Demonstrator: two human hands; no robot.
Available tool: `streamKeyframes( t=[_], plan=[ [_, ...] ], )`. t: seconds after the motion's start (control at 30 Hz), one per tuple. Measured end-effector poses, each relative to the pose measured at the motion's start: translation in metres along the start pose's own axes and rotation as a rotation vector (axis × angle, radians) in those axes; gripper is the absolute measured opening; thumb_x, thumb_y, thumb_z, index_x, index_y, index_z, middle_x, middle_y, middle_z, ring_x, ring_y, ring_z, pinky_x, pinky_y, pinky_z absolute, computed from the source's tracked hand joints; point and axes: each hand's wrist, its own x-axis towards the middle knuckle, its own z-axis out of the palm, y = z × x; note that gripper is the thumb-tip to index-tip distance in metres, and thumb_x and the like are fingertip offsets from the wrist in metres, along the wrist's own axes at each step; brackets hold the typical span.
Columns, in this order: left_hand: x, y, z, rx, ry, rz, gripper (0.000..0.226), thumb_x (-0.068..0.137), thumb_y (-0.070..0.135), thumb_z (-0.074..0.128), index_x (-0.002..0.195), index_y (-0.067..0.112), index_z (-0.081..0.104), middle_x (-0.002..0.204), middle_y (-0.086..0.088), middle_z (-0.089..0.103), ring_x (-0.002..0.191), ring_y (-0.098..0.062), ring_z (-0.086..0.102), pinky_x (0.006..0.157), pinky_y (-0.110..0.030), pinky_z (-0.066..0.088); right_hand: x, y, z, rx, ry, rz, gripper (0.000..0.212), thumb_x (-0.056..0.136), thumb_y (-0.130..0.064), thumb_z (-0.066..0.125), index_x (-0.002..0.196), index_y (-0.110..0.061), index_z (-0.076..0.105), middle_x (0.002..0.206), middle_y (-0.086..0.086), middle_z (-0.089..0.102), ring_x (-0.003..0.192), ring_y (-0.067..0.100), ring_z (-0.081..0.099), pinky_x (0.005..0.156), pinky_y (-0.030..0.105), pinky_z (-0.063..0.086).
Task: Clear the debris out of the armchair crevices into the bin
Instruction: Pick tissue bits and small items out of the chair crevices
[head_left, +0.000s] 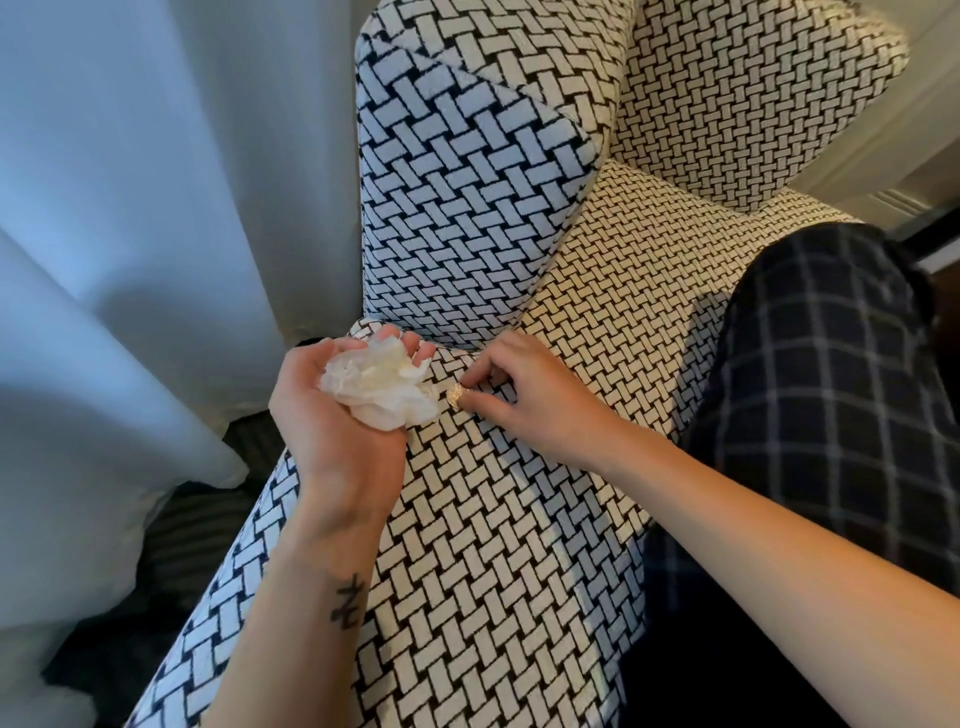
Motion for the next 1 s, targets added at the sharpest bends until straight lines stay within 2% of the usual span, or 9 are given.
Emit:
streamKeyframes(
  t=[0.13, 0.23, 0.33, 0.43, 0.5, 0.67, 0.77, 0.9, 1.0],
  plan=[
    [0.003, -0.002, 0.000, -0.022, -0.005, -0.017, 0.016, 0.093, 0.017, 0.043, 0.084, 0.010, 0.053, 0.109, -0.019, 0.058, 0.101, -0.036, 0.062, 0.106, -0.054, 0.046, 0.006, -0.008, 0.003, -0.027, -0.019, -0.020, 0.025, 0.092, -0.032, 0.068, 0.116, -0.026, 0.062, 0.109, -0.014, 0.051, 0.105, 0.006, 0.049, 0.099, 0.031, 0.045],
    [0.005, -0.003, 0.000, -0.037, -0.008, -0.025, 0.013, 0.091, 0.017, 0.045, 0.082, 0.010, 0.052, 0.108, -0.018, 0.055, 0.101, -0.037, 0.058, 0.108, -0.055, 0.044, 0.003, -0.009, 0.008, -0.035, -0.020, -0.087, 0.034, 0.094, -0.026, 0.066, 0.129, -0.025, 0.061, 0.109, -0.013, 0.050, 0.102, 0.002, 0.048, 0.095, 0.022, 0.042],
    [0.004, -0.007, 0.003, -0.055, -0.012, -0.021, 0.014, 0.089, 0.015, 0.045, 0.078, 0.010, 0.053, 0.105, -0.018, 0.054, 0.098, -0.037, 0.056, 0.107, -0.056, 0.044, -0.003, -0.011, 0.006, -0.007, -0.028, -0.083, 0.029, 0.092, -0.022, 0.069, 0.120, -0.023, 0.064, 0.106, -0.011, 0.052, 0.093, -0.002, 0.052, 0.083, 0.013, 0.043],
    [0.001, -0.014, 0.006, -0.002, 0.015, -0.047, 0.013, 0.091, 0.016, 0.043, 0.090, 0.008, 0.053, 0.106, -0.019, 0.056, 0.098, -0.038, 0.059, 0.105, -0.057, 0.047, -0.006, -0.014, 0.004, -0.040, -0.067, -0.041, 0.021, 0.089, -0.023, 0.071, 0.107, -0.019, 0.062, 0.106, -0.004, 0.056, 0.093, 0.009, 0.056, 0.078, 0.021, 0.048],
    [-0.002, -0.015, 0.010, 0.002, 0.006, -0.067, 0.016, 0.091, 0.016, 0.043, 0.102, 0.007, 0.051, 0.105, -0.019, 0.055, 0.097, -0.036, 0.058, 0.103, -0.053, 0.048, -0.008, -0.014, 0.004, 0.041, -0.040, -0.015, 0.012, 0.091, -0.022, 0.069, 0.100, -0.018, 0.061, 0.101, -0.004, 0.058, 0.089, 0.012, 0.056, 0.073, 0.022, 0.047],
    [-0.017, -0.024, 0.023, 0.064, -0.003, -0.007, 0.046, 0.068, 0.020, 0.058, 0.110, 0.005, 0.050, 0.103, -0.018, 0.054, 0.084, -0.032, 0.062, 0.080, -0.041, 0.054, -0.022, -0.012, -0.007, 0.322, 0.065, 0.024, 0.006, 0.097, -0.020, 0.064, 0.102, -0.019, 0.065, 0.095, -0.008, 0.066, 0.083, 0.005, 0.060, 0.072, 0.018, 0.045],
    [-0.032, -0.040, 0.042, 0.082, 0.040, 0.015, 0.021, 0.086, 0.016, 0.048, 0.100, 0.002, 0.055, 0.090, -0.016, 0.061, 0.079, -0.030, 0.064, 0.083, -0.040, 0.052, -0.036, -0.003, -0.031, 0.401, 0.117, 0.008, 0.005, 0.097, -0.021, 0.064, 0.102, -0.020, 0.066, 0.096, -0.006, 0.066, 0.084, 0.006, 0.061, 0.075, 0.020, 0.048],
    [-0.043, -0.070, 0.071, 0.147, 0.076, 0.047, 0.020, 0.095, 0.019, 0.044, 0.097, 0.007, 0.059, 0.097, -0.017, 0.067, 0.090, -0.032, 0.067, 0.086, -0.039, 0.052, -0.057, 0.007, -0.077, 0.496, 0.213, -0.032, 0.008, 0.099, -0.021, 0.063, 0.105, -0.019, 0.067, 0.094, -0.012, 0.065, 0.079, -0.006, 0.058, 0.073, 0.013, 0.047],
    [-0.049, -0.087, 0.103, 0.176, 0.063, 0.039, 0.023, 0.097, 0.021, 0.042, 0.094, 0.009, 0.061, 0.094, -0.016, 0.069, 0.091, -0.030, 0.068, 0.089, -0.039, 0.051, -0.070, 0.019, -0.107, 0.571, 0.275, -0.054, 0.010, 0.099, -0.019, 0.063, 0.107, -0.019, 0.068, 0.091, -0.013, 0.069, 0.079, -0.007, 0.062, 0.080, 0.019, 0.054]
  ],
)
